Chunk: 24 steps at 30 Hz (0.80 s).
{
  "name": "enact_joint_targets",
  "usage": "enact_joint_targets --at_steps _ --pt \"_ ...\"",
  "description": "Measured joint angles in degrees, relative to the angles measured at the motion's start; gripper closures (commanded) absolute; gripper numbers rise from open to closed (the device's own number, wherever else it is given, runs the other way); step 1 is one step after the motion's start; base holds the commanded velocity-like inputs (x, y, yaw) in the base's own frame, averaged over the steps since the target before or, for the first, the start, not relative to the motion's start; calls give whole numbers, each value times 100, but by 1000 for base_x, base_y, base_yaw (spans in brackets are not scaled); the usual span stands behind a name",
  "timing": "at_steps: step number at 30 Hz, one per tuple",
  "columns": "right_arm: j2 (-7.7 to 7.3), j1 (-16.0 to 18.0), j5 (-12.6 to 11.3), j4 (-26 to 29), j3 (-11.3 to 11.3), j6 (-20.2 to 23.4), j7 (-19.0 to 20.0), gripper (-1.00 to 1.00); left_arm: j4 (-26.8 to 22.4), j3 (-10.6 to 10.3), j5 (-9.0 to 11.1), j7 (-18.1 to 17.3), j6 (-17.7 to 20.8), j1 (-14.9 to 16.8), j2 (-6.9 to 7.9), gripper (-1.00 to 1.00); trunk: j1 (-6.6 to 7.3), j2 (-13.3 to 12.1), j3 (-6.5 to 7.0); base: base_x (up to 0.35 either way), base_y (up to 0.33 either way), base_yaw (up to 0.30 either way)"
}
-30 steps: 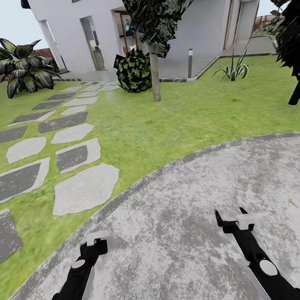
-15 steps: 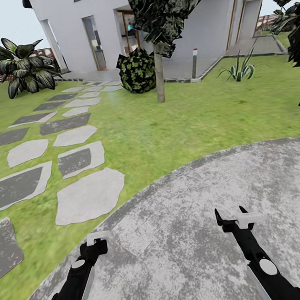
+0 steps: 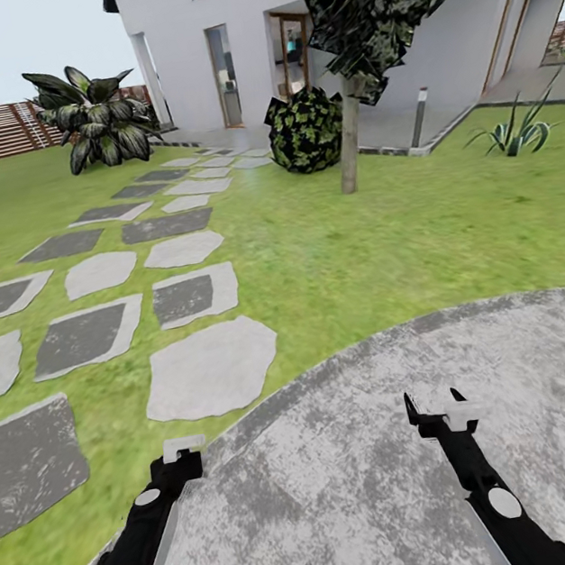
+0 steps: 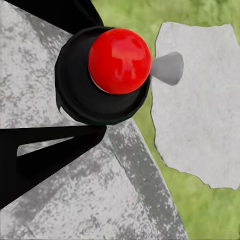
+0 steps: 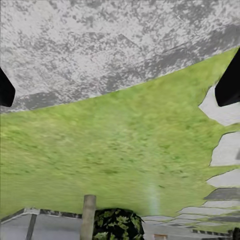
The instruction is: In the garden, pick up the pesticide atomizer on the floor and spray pesticide onto both trees until each tree trunk is fully covered.
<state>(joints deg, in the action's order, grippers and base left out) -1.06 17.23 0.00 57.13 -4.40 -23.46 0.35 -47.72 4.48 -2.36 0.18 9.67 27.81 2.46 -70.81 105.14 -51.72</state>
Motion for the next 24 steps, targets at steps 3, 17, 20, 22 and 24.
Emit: enact_joint_targets --at_steps 3,17,20,22,24 --pt "0 0 0 0 0 0 0 -100 0 0 0 5 0 1 0 100 0 0 0 278 216 278" --pt "0 0 0 0 0 -1 0 -100 0 0 0 9 4 2 0 100 0 0 33 278 216 278" --pt "0 0 0 0 0 -1 0 -100 0 0 0 9 3 4 0 100 0 0 43 278 216 278" --pt "0 0 0 0 0 -1 0 -100 0 0 0 9 3 3 0 100 0 0 50 278 215 278" --pt "0 0 0 0 0 -1 0 -100 0 0 0 13 4 0 0 100 0 0 57 278 213 278"
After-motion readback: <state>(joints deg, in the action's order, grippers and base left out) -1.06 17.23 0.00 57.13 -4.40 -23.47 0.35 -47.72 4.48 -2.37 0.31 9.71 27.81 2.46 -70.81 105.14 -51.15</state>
